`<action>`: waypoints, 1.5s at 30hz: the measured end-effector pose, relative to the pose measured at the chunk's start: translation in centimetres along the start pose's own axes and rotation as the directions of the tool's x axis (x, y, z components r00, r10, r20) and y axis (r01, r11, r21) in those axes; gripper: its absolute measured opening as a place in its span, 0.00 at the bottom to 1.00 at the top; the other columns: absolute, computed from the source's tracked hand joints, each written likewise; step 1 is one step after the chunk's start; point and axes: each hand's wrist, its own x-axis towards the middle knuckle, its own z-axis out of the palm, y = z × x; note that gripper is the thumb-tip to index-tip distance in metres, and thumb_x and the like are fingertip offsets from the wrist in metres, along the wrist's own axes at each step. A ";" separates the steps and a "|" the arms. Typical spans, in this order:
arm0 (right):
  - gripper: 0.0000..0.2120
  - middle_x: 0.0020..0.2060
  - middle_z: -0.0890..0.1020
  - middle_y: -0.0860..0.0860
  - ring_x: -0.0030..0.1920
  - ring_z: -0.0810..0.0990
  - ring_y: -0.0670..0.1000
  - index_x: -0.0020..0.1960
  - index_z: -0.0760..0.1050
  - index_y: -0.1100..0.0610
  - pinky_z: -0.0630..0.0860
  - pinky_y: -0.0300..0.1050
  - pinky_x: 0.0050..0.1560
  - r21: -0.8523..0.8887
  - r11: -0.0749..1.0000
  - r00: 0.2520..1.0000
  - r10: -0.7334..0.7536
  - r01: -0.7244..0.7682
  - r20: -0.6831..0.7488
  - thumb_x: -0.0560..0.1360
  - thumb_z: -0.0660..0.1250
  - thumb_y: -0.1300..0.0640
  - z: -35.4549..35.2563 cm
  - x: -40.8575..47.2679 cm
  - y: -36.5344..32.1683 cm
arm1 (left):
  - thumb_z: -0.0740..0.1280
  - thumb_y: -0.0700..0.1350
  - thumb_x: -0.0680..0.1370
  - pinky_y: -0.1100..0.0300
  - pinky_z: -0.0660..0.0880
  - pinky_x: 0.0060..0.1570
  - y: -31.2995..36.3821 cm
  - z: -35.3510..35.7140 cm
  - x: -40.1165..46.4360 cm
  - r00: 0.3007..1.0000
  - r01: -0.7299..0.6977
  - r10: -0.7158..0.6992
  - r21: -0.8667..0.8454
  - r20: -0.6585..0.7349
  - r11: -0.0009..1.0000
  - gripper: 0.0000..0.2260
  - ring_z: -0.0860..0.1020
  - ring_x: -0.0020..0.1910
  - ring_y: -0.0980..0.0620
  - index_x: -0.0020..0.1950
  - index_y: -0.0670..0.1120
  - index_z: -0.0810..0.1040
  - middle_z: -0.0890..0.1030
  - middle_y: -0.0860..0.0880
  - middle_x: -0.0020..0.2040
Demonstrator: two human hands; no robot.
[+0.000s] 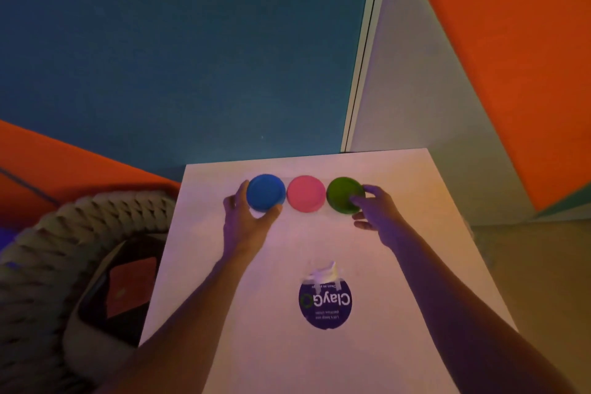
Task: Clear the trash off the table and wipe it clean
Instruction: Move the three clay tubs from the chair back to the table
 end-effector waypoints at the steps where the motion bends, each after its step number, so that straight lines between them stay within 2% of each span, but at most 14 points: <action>1: 0.24 0.53 0.80 0.60 0.39 0.80 0.54 0.71 0.69 0.54 0.81 0.49 0.41 -0.004 1.000 1.000 -0.013 0.013 -0.004 0.77 0.70 0.58 0.1 1.1 -1.1 | 0.78 0.57 0.69 0.50 0.79 0.58 0.6 0.2 1.2 1.000 -0.005 0.005 0.000 -0.014 1.000 0.39 0.79 0.57 0.44 0.75 0.55 0.63 0.68 0.46 0.66; 4: 0.28 0.55 0.80 0.59 0.42 0.81 0.54 0.71 0.68 0.55 0.82 0.49 0.41 -0.035 0.997 0.998 -0.068 0.068 0.008 0.74 0.72 0.61 0.7 4.9 -4.1 | 0.78 0.57 0.69 0.50 0.78 0.58 2.0 1.3 5.5 0.998 -0.021 0.020 -0.003 -0.058 1.000 0.38 0.79 0.56 0.44 0.74 0.55 0.65 0.68 0.47 0.65; 7: 0.31 0.57 0.79 0.60 0.42 0.81 0.54 0.71 0.68 0.55 0.80 0.46 0.37 -0.026 0.993 0.993 -0.115 0.116 0.013 0.71 0.76 0.62 1.4 7.8 -5.9 | 0.77 0.56 0.69 0.51 0.77 0.59 3.0 2.3 9.1 0.996 -0.018 0.017 -0.007 -0.084 1.000 0.37 0.79 0.58 0.43 0.75 0.55 0.65 0.68 0.46 0.66; 14: 0.34 0.57 0.80 0.61 0.41 0.81 0.55 0.70 0.71 0.55 0.80 0.46 0.37 0.035 0.994 0.995 -0.101 0.101 -0.002 0.67 0.79 0.62 3.2 14.7 -6.7 | 0.76 0.55 0.72 0.56 0.73 0.57 1.9 5.7 15.3 0.994 -0.002 0.002 -0.002 -0.106 1.000 0.37 0.77 0.60 0.43 0.77 0.53 0.63 0.68 0.44 0.67; 20: 0.35 0.58 0.79 0.62 0.38 0.79 0.54 0.70 0.71 0.58 0.78 0.44 0.35 0.023 0.997 0.997 -0.068 0.068 0.022 0.66 0.80 0.62 4.3 18.4 -5.2 | 0.75 0.57 0.72 0.46 0.77 0.60 -1.1 8.3 16.7 0.992 0.056 -0.059 -0.032 -0.113 0.998 0.34 0.77 0.60 0.42 0.75 0.53 0.65 0.69 0.45 0.67; 24: 0.34 0.51 0.79 0.60 0.36 0.78 0.53 0.70 0.72 0.58 0.78 0.45 0.37 0.027 0.998 0.997 -0.055 0.053 0.051 0.67 0.80 0.62 5.0 19.7 -4.6 | 0.74 0.56 0.73 0.48 0.77 0.57 -2.6 9.4 17.0 0.988 0.076 -0.080 -0.030 -0.131 0.997 0.31 0.77 0.58 0.42 0.73 0.53 0.67 0.70 0.46 0.65; 29: 0.31 0.52 0.81 0.60 0.36 0.79 0.52 0.69 0.72 0.56 0.77 0.44 0.35 0.008 0.998 0.997 -0.064 0.064 0.037 0.69 0.78 0.60 5.0 20.5 -4.3 | 0.74 0.55 0.73 0.48 0.78 0.56 -3.5 10.4 17.1 0.990 0.057 -0.064 -0.059 -0.128 0.997 0.27 0.78 0.56 0.44 0.69 0.53 0.70 0.70 0.48 0.63; 35: 0.21 0.47 0.80 0.57 0.38 0.77 0.53 0.65 0.73 0.54 0.75 0.45 0.34 -0.006 0.996 0.991 -0.090 0.090 -0.102 0.73 0.70 0.60 4.1 21.3 -3.8 | 0.75 0.57 0.72 0.47 0.79 0.53 -2.5 12.2 16.7 0.995 0.031 -0.037 -0.061 -0.093 0.998 0.24 0.78 0.51 0.46 0.64 0.54 0.71 0.69 0.51 0.61; 38: 0.24 0.52 0.80 0.58 0.46 0.81 0.59 0.63 0.75 0.50 0.81 0.55 0.46 -0.078 0.990 0.954 -0.134 0.117 -0.269 0.67 0.66 0.48 3.3 21.6 -3.3 | 0.75 0.58 0.70 0.48 0.80 0.52 -1.8 13.4 16.4 0.998 -0.021 0.017 -0.059 -0.068 0.998 0.23 0.78 0.50 0.48 0.61 0.55 0.71 0.70 0.52 0.60; 40: 0.25 0.55 0.79 0.58 0.51 0.81 0.62 0.61 0.75 0.48 0.80 0.60 0.53 -0.093 0.988 0.922 -0.146 0.121 -0.358 0.65 0.62 0.44 2.5 21.8 -2.9 | 0.75 0.59 0.70 0.49 0.80 0.51 -1.2 14.3 16.3 0.997 -0.066 0.063 -0.060 -0.042 0.996 0.23 0.78 0.51 0.48 0.59 0.56 0.71 0.69 0.53 0.60; 45: 0.20 0.62 0.74 0.60 0.58 0.76 0.63 0.66 0.75 0.54 0.74 0.56 0.62 -0.101 0.986 0.861 -0.165 0.133 -0.482 0.75 0.61 0.51 0.6 22.3 -2.9 | 0.74 0.58 0.71 0.48 0.80 0.50 0.4 16.2 16.0 0.991 -0.128 0.129 -0.015 0.028 0.992 0.22 0.80 0.51 0.47 0.61 0.57 0.71 0.70 0.53 0.60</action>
